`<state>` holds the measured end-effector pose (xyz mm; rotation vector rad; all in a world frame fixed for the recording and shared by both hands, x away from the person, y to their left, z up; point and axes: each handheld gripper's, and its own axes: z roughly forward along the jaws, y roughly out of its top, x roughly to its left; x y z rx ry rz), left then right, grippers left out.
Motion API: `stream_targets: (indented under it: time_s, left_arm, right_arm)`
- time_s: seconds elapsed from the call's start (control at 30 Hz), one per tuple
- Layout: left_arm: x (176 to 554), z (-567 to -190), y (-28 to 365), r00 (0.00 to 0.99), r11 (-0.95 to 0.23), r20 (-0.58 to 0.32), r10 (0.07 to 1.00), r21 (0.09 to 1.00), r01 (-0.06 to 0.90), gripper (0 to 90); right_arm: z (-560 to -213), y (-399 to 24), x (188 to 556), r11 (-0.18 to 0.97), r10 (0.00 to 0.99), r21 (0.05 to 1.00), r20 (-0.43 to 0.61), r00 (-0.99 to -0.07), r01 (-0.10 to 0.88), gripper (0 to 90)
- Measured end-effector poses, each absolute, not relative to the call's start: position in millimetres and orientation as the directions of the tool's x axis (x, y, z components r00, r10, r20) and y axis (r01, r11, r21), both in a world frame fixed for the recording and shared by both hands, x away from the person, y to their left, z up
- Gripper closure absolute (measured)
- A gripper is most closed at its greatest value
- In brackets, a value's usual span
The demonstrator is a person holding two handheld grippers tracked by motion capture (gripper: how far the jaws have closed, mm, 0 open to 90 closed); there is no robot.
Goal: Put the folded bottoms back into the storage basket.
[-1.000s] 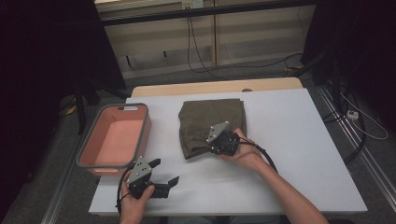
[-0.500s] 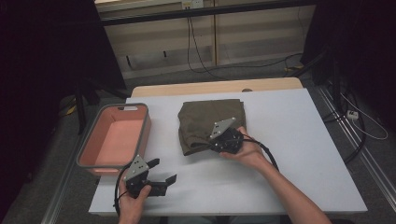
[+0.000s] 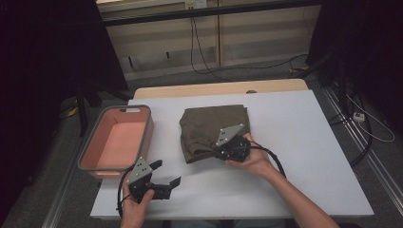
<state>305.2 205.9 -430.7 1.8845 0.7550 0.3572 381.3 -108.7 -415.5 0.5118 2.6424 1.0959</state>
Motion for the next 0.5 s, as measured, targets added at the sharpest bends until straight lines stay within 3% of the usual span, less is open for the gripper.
stream_targets:
  time_s: [0.3, 0.5]
  left_arm:
    - [315.4, -415.6, 206.7, 0.737, -0.233, -0.11, 0.667, 0.909, 0.347, 3.7]
    - [330.1, -406.7, 199.4, 0.734, -0.252, -0.076, 0.674, 0.911, 0.325, 4.1]
  right_arm:
    - [-413.5, -108.3, 369.2, 0.665, 0.383, 0.717, -0.085, -0.92, 0.21, 83.5]
    - [-410.8, -108.6, 363.6, 0.668, 0.359, 0.72, -0.087, -0.929, 0.19, 83.5]
